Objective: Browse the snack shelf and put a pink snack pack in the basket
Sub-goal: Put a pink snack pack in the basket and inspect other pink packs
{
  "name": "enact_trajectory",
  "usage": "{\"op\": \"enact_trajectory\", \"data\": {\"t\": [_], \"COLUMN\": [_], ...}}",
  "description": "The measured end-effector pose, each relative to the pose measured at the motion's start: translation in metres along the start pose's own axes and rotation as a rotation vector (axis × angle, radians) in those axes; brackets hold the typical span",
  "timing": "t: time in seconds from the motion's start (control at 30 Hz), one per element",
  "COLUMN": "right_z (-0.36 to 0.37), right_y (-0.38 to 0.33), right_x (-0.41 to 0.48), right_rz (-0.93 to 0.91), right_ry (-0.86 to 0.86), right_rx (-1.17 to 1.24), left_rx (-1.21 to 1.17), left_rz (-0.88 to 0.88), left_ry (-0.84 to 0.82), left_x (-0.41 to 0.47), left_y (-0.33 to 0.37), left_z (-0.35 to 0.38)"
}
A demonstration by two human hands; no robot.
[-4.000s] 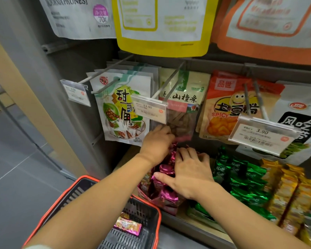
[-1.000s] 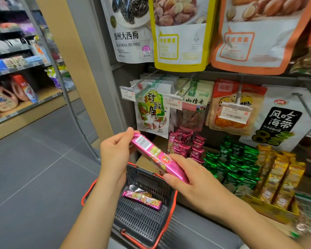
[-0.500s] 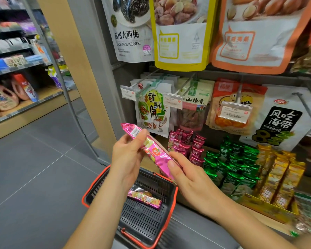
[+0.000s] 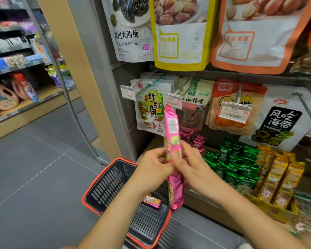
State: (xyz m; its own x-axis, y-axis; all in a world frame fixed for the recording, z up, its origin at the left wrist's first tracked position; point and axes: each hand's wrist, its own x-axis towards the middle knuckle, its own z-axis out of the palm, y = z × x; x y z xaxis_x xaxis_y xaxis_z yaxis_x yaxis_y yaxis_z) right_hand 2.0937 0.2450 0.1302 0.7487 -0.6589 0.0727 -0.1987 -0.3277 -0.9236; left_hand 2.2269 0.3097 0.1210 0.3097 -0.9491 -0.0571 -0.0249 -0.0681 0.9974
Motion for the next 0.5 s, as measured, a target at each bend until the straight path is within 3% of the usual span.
{"op": "enact_trajectory", "data": {"t": [0.13,0.3,0.5], "right_z": [-0.012,-0.029,-0.038], "right_y": [-0.002,0.002,0.013], "right_x": [0.004,0.004,0.003], "right_rz": [0.076,0.166,0.222], "right_ry": [0.226,0.439,0.471], "right_rx": [0.261,0.559,0.634], "left_rx": [0.149,0.215,0.31], "left_rz": [-0.07,-0.094,-0.158], "left_ry": [-0.18,-0.142,-0.254], "left_x": [-0.007,-0.008,-0.014], "left_y": [-0.004,-0.003,-0.001], "left_z": [0.008,0.005,-0.007]}}
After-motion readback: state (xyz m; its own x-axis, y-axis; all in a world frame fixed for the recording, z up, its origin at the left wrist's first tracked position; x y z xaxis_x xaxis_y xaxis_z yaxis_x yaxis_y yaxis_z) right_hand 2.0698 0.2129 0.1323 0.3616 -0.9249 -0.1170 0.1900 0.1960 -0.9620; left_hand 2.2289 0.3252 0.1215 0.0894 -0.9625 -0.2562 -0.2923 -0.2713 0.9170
